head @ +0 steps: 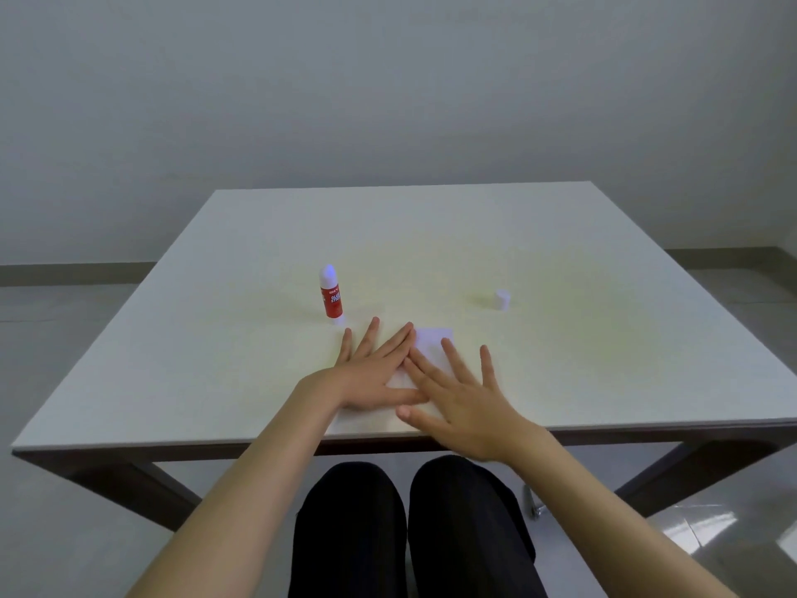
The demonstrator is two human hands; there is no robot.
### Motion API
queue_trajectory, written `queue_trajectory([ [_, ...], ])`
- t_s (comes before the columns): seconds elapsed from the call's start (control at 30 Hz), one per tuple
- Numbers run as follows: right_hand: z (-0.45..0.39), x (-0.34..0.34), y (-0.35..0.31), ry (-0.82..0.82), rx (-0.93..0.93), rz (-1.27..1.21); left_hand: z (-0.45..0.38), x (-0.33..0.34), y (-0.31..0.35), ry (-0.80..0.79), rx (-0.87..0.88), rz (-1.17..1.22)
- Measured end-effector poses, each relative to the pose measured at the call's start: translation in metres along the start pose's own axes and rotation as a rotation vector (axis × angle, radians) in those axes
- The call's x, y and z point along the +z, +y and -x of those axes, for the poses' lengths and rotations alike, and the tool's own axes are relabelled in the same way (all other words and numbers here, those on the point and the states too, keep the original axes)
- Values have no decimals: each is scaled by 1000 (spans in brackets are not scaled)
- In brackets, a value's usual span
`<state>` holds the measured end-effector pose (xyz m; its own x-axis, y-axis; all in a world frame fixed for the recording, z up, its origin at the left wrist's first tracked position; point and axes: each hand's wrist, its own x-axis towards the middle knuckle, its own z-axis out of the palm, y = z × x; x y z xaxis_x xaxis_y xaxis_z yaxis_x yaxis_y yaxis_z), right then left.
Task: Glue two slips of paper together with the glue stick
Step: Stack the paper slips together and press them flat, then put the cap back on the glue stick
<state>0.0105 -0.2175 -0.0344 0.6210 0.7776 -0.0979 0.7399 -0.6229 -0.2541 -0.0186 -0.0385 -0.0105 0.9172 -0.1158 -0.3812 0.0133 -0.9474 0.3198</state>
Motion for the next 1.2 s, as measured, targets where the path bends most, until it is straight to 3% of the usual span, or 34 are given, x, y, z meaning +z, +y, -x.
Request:
queue_trajectory([
  [0.23,-19,-19,28,14,218,82,2,0,2,10,-4,-14],
  [0.43,12,2,8,80,49,28,-2,7,-3,83,0,9],
  [0.5,19,1,6,136,76,5,1,9,-6,162,39,152],
  [0.57,20,0,3,195,102,-36,7,10,-10,354,106,532],
  [0.63,19,0,1,241,100,-64,15,9,-17,712,84,949],
  [0.7,19,2,0,274,103,-80,17,4,-31,1111,-80,1042],
  [0.77,20,3,-2,362,127,-131,15,-4,-45,1275,-218,1013],
  [0.93,22,7,-3,772,248,-347,-6,-19,-53,1095,-283,976],
  [1.1,21,7,2,823,289,-609,-17,-22,-43,1124,-295,965],
  [1.2,22,3,5,850,341,-868,-11,-29,-30,1018,-207,1207],
])
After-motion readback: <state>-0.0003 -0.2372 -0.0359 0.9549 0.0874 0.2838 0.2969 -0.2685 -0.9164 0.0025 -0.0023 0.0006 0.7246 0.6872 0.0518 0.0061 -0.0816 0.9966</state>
